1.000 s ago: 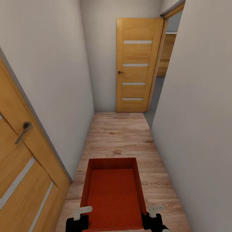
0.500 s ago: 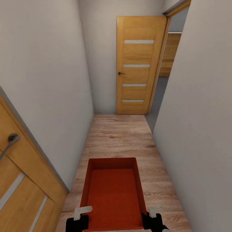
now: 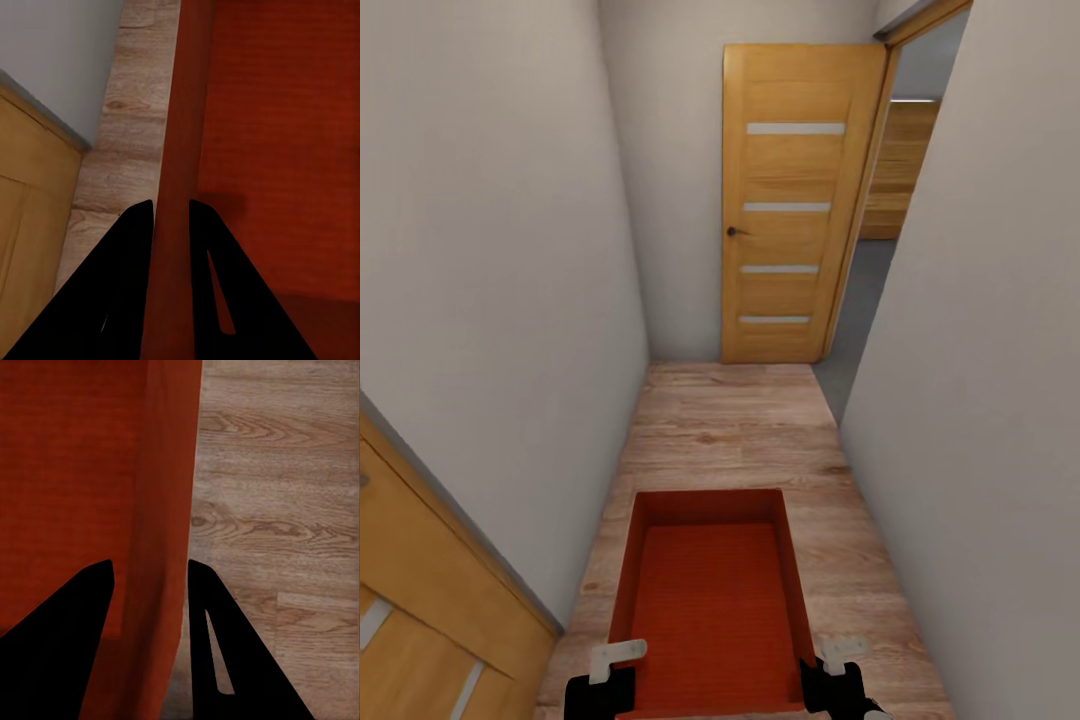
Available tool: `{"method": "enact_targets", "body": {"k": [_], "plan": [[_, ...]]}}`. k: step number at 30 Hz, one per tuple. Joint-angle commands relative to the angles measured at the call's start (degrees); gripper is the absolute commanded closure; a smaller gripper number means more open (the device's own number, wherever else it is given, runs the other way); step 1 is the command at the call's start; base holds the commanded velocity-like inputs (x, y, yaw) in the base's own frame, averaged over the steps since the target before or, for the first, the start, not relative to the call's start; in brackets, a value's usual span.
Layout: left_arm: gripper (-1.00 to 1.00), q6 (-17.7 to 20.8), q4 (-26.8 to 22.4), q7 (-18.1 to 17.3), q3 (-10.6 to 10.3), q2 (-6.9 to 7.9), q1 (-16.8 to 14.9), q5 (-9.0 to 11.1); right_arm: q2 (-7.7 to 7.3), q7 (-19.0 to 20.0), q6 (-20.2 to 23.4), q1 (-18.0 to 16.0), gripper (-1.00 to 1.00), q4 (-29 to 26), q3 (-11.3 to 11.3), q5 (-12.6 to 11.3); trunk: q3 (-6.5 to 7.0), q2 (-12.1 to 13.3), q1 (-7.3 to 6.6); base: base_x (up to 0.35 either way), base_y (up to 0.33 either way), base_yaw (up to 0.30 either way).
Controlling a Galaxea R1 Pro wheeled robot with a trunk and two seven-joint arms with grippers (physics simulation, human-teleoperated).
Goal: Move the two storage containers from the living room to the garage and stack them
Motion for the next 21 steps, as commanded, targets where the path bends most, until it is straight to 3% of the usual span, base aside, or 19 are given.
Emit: {"method": "enact_targets", "body": {"k": [1, 21], "plan": [[1.00, 0.5, 2.1, 0.6, -0.2, -0.06, 0.0, 0.1, 0.96, 0.8, -1.6, 0.0, 1.00, -0.2, -0.5, 0.3, -0.10, -0.1, 0.06, 0.316, 0.000, 0.000], [1.00, 0.5, 2.1, 0.9, -0.2, -0.06, 0.0, 0.1, 0.96, 0.6, -1.7, -0.1, 1.00, -0.2, -0.7, 0.2, -0.10, -0.1, 0.06, 0.316, 0.000, 0.000]]}}
